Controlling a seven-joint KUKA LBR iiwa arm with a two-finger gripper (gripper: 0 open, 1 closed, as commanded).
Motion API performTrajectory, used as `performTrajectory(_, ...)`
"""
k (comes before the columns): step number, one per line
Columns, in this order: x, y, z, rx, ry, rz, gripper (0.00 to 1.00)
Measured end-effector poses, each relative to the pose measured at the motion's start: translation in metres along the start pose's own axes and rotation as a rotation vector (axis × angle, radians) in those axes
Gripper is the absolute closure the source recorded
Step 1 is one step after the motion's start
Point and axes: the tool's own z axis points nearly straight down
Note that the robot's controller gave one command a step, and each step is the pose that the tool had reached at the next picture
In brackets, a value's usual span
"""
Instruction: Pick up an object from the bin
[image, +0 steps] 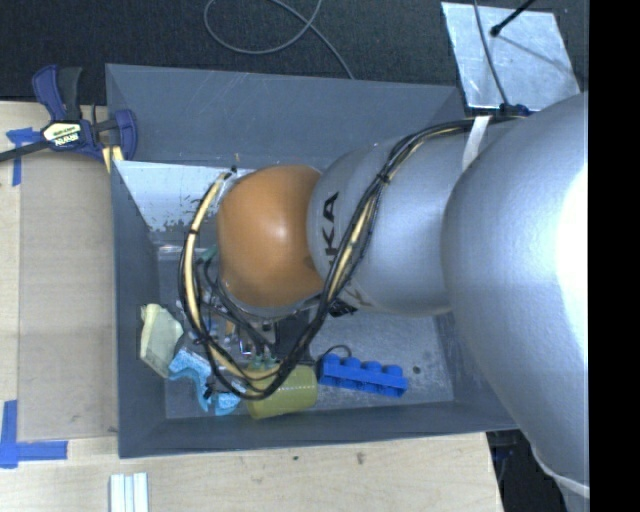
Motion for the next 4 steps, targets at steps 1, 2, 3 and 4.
performTrajectory(1,-0.002,-0.001,-0.005,-0.002,-0.008,0.004,0.00)
performTrajectory(2,0.003,0.014,0.044,-0.002,-0.005,0.116,0.00)
performTrajectory(3,-0.001,0.013,0.032,-0.003,-0.007,0.196,0.00)
performTrajectory(4,-0.021,0.004,0.032,-0.004,-0.007,0.513,0.00)
